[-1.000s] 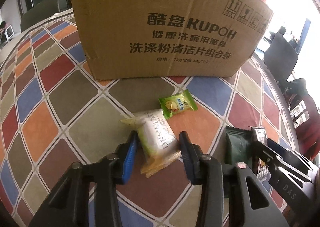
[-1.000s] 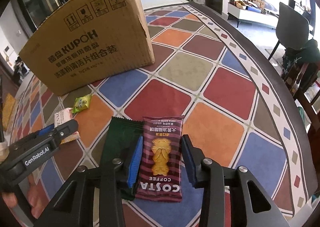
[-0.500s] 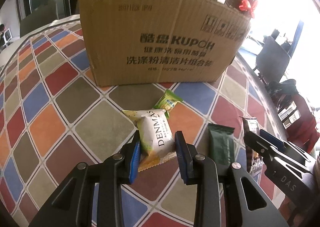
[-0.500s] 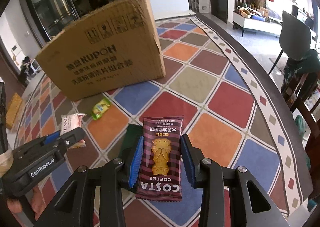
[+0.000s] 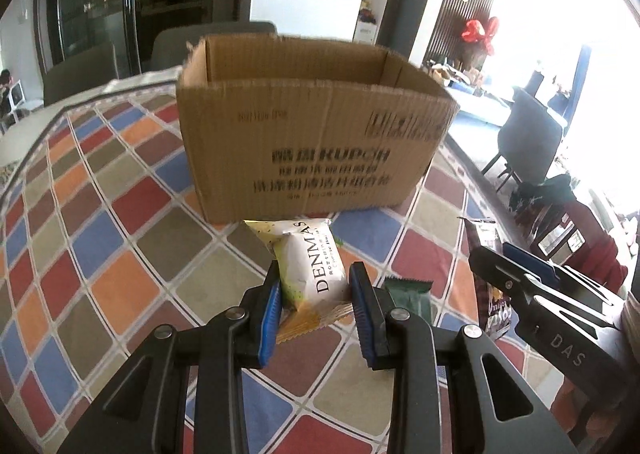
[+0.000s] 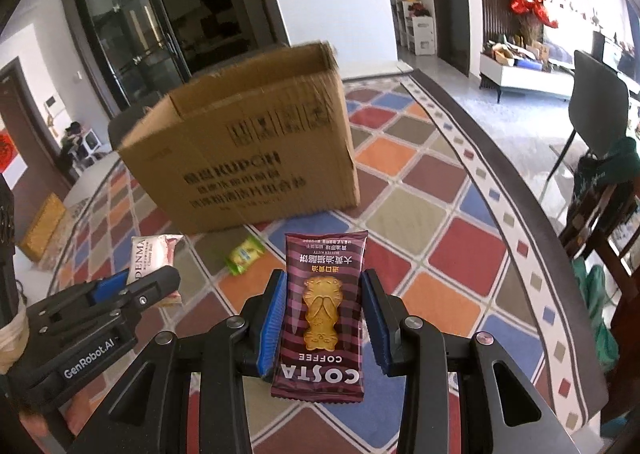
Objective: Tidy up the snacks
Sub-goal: 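Carry both bags over the box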
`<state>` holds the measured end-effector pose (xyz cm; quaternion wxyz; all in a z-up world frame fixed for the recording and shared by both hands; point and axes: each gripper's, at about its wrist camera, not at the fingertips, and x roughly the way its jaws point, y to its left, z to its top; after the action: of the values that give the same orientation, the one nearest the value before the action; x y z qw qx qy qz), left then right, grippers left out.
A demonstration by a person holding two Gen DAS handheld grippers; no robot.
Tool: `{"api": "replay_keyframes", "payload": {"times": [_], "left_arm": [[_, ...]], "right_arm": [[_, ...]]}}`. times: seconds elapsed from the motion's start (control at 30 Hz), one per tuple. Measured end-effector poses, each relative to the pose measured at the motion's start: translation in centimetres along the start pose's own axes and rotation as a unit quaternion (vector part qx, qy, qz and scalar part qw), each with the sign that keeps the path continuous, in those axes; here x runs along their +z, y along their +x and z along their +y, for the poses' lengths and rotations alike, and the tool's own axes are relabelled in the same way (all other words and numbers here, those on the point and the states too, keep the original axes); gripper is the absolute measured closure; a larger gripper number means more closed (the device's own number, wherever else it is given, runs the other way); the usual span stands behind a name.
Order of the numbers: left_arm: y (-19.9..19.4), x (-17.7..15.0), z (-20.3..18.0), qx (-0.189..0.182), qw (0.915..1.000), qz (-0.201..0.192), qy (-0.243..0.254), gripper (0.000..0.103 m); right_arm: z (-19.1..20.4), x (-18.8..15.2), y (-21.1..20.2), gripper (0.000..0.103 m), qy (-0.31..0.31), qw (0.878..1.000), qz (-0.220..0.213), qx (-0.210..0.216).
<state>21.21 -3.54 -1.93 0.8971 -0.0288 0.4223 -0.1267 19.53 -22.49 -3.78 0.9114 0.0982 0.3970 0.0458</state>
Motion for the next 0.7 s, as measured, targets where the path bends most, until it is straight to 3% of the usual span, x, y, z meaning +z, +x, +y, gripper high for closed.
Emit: {"api": "replay_keyframes", "payload": {"times": [0.7], "left_arm": [[-5.3,7.8,0.6,0.009,0.9970,-0.071,0.030,0.070]], "right_arm": [[3.5,8.1,-3.0,0.064,-0.036,0.996,-0.075,0.036]]}}
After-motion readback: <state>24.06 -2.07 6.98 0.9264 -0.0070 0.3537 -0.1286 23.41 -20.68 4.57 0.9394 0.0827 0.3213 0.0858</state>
